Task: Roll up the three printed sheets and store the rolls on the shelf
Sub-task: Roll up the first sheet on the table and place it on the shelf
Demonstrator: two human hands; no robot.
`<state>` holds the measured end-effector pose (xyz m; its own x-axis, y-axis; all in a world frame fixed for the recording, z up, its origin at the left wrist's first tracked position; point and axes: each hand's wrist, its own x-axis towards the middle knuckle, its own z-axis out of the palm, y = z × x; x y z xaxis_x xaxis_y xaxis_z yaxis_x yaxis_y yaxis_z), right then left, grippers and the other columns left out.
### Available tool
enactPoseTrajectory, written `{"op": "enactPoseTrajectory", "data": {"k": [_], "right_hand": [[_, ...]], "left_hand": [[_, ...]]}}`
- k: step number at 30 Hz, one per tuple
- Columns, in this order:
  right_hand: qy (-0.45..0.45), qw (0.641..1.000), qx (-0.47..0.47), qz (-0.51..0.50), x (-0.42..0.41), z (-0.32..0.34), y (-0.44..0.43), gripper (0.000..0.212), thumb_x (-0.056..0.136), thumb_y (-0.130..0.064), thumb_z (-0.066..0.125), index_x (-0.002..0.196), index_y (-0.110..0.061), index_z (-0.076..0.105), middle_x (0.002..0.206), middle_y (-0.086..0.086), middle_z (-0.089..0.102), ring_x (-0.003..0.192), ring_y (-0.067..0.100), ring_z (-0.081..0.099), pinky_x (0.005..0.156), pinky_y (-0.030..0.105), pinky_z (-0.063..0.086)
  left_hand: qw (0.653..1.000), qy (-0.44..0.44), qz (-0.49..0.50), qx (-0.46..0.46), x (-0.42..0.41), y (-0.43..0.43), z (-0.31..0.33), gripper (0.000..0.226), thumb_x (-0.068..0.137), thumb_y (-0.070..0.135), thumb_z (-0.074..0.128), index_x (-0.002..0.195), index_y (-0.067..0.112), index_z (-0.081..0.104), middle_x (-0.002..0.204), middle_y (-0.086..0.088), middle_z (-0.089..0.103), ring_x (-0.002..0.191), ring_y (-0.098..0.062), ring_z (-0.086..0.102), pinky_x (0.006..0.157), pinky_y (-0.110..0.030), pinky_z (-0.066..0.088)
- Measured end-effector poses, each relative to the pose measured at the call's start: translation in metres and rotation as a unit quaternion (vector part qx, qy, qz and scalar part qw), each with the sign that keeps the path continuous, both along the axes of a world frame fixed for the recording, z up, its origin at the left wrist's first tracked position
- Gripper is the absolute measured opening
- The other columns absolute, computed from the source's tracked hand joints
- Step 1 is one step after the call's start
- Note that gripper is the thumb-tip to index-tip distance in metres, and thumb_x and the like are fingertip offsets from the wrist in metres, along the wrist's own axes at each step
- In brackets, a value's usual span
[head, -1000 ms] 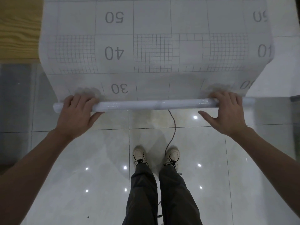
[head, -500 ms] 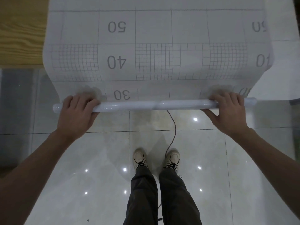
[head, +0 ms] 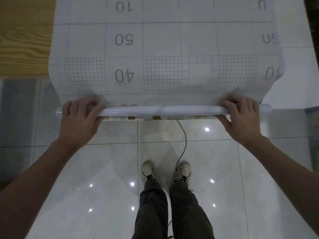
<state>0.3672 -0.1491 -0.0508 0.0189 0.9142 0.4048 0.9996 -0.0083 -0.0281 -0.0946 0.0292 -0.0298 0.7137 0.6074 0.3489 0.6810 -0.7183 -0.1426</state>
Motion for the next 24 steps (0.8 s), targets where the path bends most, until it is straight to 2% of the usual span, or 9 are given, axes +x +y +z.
{"op": "enactPoseTrajectory", "data": {"k": [3, 6, 8, 11, 14, 16, 19, 22, 24], "right_hand": [[0.014, 1.000, -0.011, -0.006, -0.003, 0.005, -0.001, 0.039, 0.101, -0.041, 0.056, 0.117, -0.006, 0.060, 0.114, 0.016, 0.063, 0.098, 0.035, 0.055, 0.090, 0.045, 0.037], [0.100, 0.991, -0.084, -0.015, -0.001, 0.014, 0.000, 0.053, 0.091, -0.052, 0.059, 0.120, -0.007, 0.056, 0.114, 0.013, 0.062, 0.102, 0.030, 0.052, 0.095, 0.041, 0.032], [0.087, 0.993, -0.084, -0.016, 0.000, 0.017, 0.003, 0.049, 0.088, -0.052, 0.064, 0.113, -0.010, 0.059, 0.111, 0.011, 0.063, 0.100, 0.030, 0.054, 0.093, 0.041, 0.033], [0.045, 0.998, -0.035, 0.005, 0.002, 0.016, 0.006, 0.038, 0.096, -0.043, 0.062, 0.109, -0.007, 0.063, 0.108, 0.014, 0.063, 0.097, 0.033, 0.055, 0.090, 0.044, 0.037], [0.033, 0.999, -0.009, -0.002, 0.001, 0.019, 0.006, 0.037, 0.098, -0.038, 0.062, 0.113, -0.004, 0.065, 0.113, 0.018, 0.062, 0.099, 0.037, 0.056, 0.091, 0.047, 0.037], [0.046, 0.999, -0.028, -0.006, -0.002, 0.025, 0.005, 0.042, 0.100, -0.041, 0.057, 0.119, -0.004, 0.060, 0.114, 0.017, 0.063, 0.100, 0.038, 0.057, 0.093, 0.047, 0.037], [0.081, 0.994, -0.071, -0.001, 0.000, 0.035, 0.007, 0.054, 0.089, -0.049, 0.064, 0.120, -0.006, 0.056, 0.113, 0.014, 0.064, 0.103, 0.034, 0.056, 0.094, 0.044, 0.036], [0.059, 0.995, -0.073, 0.008, 0.001, 0.040, 0.011, 0.041, 0.090, -0.043, 0.057, 0.112, -0.008, 0.060, 0.107, 0.013, 0.064, 0.099, 0.037, 0.058, 0.091, 0.043, 0.036], [0.052, 0.996, -0.066, 0.002, 0.000, 0.043, 0.012, 0.036, 0.092, -0.037, 0.057, 0.113, -0.008, 0.063, 0.110, 0.014, 0.063, 0.098, 0.037, 0.057, 0.091, 0.044, 0.037]], "left_hand": [[1.000, -0.011, 0.000, -0.017, 0.000, -0.001, 0.001, 0.036, 0.103, 0.034, 0.048, 0.114, 0.002, 0.058, 0.106, -0.022, 0.064, 0.089, -0.040, 0.057, 0.082, -0.050, 0.038], [0.997, -0.003, -0.007, -0.071, -0.003, 0.005, 0.005, 0.051, 0.096, 0.047, 0.051, 0.113, 0.000, 0.057, 0.106, -0.021, 0.063, 0.093, -0.038, 0.054, 0.086, -0.049, 0.036], [0.998, 0.003, -0.027, -0.056, -0.004, 0.008, 0.008, 0.040, 0.099, 0.040, 0.048, 0.110, 0.003, 0.057, 0.105, -0.020, 0.064, 0.089, -0.039, 0.058, 0.083, -0.049, 0.036], [1.000, 0.003, -0.019, -0.017, -0.002, 0.009, 0.011, 0.025, 0.101, 0.027, 0.050, 0.110, 0.006, 0.061, 0.110, -0.019, 0.064, 0.091, -0.039, 0.059, 0.082, -0.049, 0.038], [1.000, -0.011, 0.009, 0.004, 0.001, 0.005, 0.015, 0.027, 0.102, 0.028, 0.052, 0.113, 0.006, 0.063, 0.108, -0.019, 0.064, 0.092, -0.039, 0.057, 0.082, -0.050, 0.040], [0.999, -0.023, 0.005, -0.022, 0.001, 0.004, 0.018, 0.034, 0.103, 0.031, 0.049, 0.117, 0.002, 0.059, 0.106, -0.021, 0.064, 0.092, -0.041, 0.057, 0.082, -0.051, 0.040], [0.997, -0.015, -0.013, -0.070, -0.002, 0.011, 0.026, 0.045, 0.094, 0.040, 0.056, 0.116, 0.001, 0.055, 0.105, -0.023, 0.062, 0.091, -0.040, 0.057, 0.084, -0.051, 0.041], [0.997, -0.006, -0.034, -0.069, -0.002, 0.019, 0.033, 0.030, 0.095, 0.030, 0.051, 0.111, 0.005, 0.056, 0.101, -0.021, 0.063, 0.086, -0.040, 0.060, 0.080, -0.050, 0.042], [0.997, -0.013, -0.028, -0.066, 0.000, 0.021, 0.038, 0.025, 0.097, 0.025, 0.050, 0.111, 0.006, 0.058, 0.104, -0.020, 0.063, 0.088, -0.040, 0.059, 0.081, -0.050, 0.041]]}}
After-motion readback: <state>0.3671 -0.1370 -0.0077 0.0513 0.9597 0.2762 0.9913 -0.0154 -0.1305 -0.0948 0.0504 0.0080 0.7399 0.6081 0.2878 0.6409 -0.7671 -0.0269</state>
